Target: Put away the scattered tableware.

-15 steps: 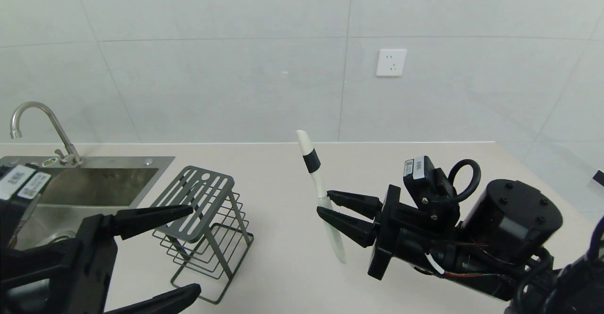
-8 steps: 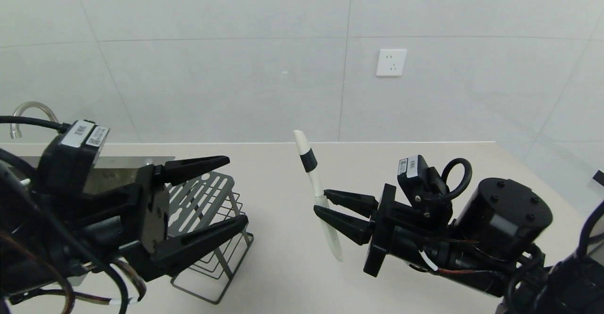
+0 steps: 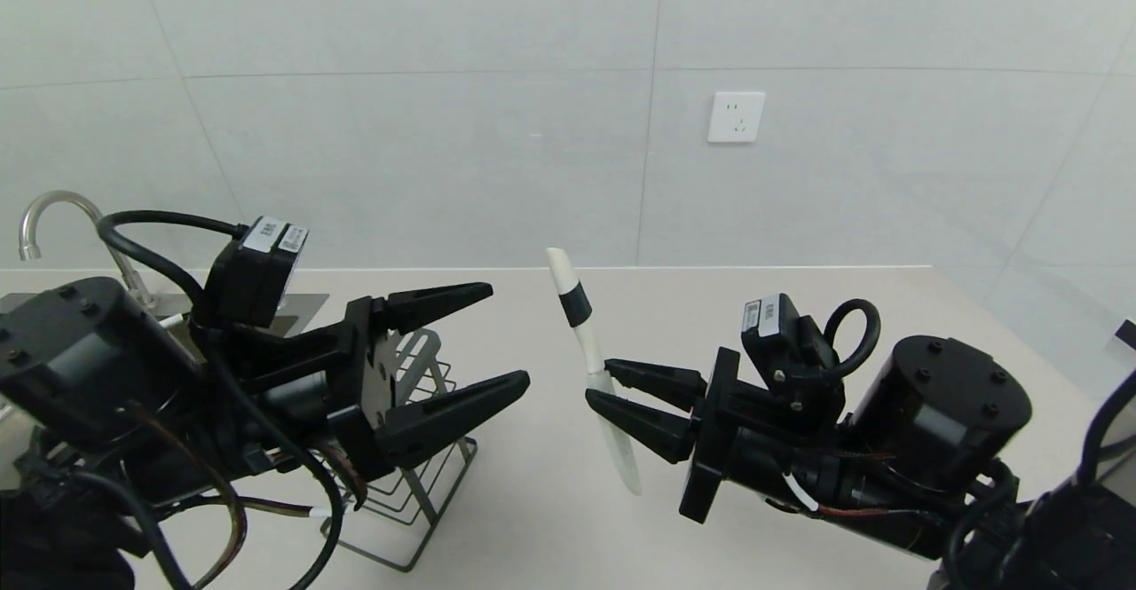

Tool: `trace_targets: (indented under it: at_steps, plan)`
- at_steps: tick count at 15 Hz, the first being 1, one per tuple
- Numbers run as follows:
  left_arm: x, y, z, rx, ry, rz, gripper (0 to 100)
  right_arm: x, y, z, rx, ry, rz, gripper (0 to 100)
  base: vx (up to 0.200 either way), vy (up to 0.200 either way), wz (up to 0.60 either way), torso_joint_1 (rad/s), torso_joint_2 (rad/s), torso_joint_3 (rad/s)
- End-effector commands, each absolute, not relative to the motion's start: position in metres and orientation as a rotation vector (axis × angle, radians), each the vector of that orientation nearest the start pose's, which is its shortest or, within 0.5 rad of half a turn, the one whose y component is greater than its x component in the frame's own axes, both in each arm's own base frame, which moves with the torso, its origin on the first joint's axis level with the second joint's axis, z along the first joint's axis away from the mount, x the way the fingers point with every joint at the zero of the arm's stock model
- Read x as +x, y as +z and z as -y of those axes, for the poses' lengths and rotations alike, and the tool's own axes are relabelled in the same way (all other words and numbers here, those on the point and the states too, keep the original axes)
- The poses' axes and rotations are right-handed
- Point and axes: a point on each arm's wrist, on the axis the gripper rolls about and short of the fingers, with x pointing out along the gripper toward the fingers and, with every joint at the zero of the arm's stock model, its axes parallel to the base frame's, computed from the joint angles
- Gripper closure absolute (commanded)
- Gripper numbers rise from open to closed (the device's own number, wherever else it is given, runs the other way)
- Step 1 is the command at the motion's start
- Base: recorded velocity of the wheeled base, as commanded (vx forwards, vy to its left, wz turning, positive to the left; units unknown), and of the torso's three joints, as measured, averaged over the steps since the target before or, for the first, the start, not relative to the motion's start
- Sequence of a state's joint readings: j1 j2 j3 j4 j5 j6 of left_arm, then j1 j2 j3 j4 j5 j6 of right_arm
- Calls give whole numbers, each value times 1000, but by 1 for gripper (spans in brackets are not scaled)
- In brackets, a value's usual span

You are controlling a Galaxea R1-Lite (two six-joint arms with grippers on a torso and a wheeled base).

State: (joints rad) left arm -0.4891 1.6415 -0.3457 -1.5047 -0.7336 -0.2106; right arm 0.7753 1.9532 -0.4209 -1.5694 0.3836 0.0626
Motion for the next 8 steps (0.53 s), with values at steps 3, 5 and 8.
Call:
trace_targets:
  at_steps: [3,5,8]
  plan:
    - [214,159,136,-211,-1255,44,0,204,110,-212,63,1162,0,100,0,0,0,0,0,0]
    - [218,156,138,-208,-1248,36,0,204,110,-212,63,1162,0,100,0,0,0,0,0,0]
    - [226,159,149,-206,-1264,63,0,200,110,-214,61,1176,-1,100,0,0,0,0,0,0]
